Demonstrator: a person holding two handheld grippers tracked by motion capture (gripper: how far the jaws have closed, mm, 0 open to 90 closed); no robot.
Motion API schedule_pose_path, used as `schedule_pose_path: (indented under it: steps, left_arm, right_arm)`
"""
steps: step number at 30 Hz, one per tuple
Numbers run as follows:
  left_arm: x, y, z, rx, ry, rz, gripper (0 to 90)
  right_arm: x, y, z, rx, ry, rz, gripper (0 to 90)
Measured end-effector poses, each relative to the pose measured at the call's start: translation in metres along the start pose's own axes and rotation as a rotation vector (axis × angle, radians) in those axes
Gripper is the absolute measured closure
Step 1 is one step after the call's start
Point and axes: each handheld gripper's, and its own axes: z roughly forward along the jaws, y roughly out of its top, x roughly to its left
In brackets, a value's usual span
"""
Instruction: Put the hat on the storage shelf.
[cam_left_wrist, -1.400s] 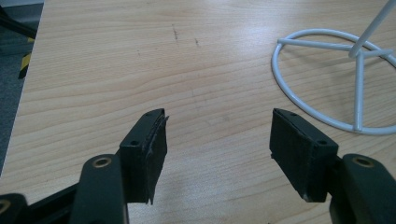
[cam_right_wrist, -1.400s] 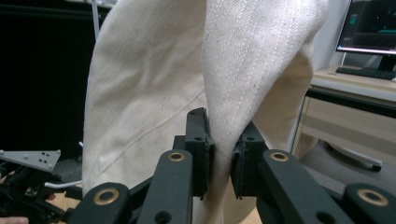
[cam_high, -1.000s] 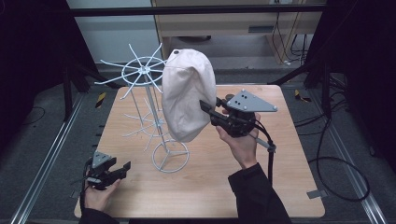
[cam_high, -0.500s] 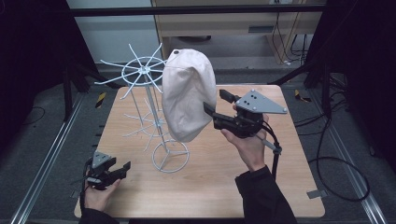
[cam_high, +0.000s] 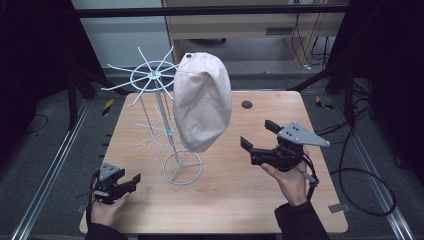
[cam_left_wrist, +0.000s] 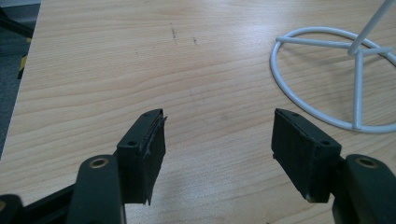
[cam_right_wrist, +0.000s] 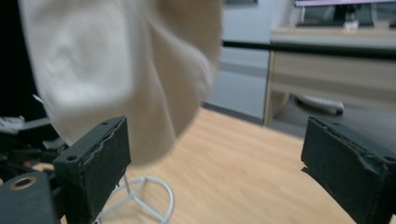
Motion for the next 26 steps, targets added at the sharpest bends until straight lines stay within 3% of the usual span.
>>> schedule_pose_path:
  steps: [5, 8, 13, 18, 20, 22, 23, 26]
  left_arm:
    - [0.001, -0.001, 0.000, -0.007, -0.002, -0.007, 33.8]
    - [0.001, -0.001, 0.000, -0.008, -0.006, -0.010, 33.1]
    - [0.000, -0.001, 0.001, -0.007, -0.011, -0.013, 31.3]
    - [0.001, -0.001, 0.001, -0.005, -0.013, -0.010, 30.0]
    - [0.002, -0.001, 0.002, -0.003, -0.011, -0.014, 28.5]
    - [0.002, -0.001, 0.002, 0.000, -0.010, -0.012, 28.1]
    - [0.002, -0.001, 0.003, 0.001, -0.008, -0.015, 27.4]
    - [0.004, -0.001, 0.004, 0.005, -0.004, -0.015, 25.9]
  right_arm:
    - [-0.024, -0.041, -0.005, 0.081, -0.054, 0.059, 6.6]
    - [-0.031, -0.055, -0.007, 0.112, -0.079, 0.066, 7.0]
    - [-0.054, -0.094, -0.013, 0.216, -0.157, 0.089, 7.3]
    - [-0.068, -0.115, -0.016, 0.258, -0.215, 0.119, 7.9]
    - [-0.079, -0.132, -0.018, 0.310, -0.265, 0.123, 8.1]
    - [-0.081, -0.135, -0.019, 0.321, -0.281, 0.122, 8.2]
    - [-0.089, -0.141, -0.023, 0.339, -0.320, 0.147, 8.9]
    - [-0.095, -0.145, -0.028, 0.344, -0.352, 0.163, 9.3]
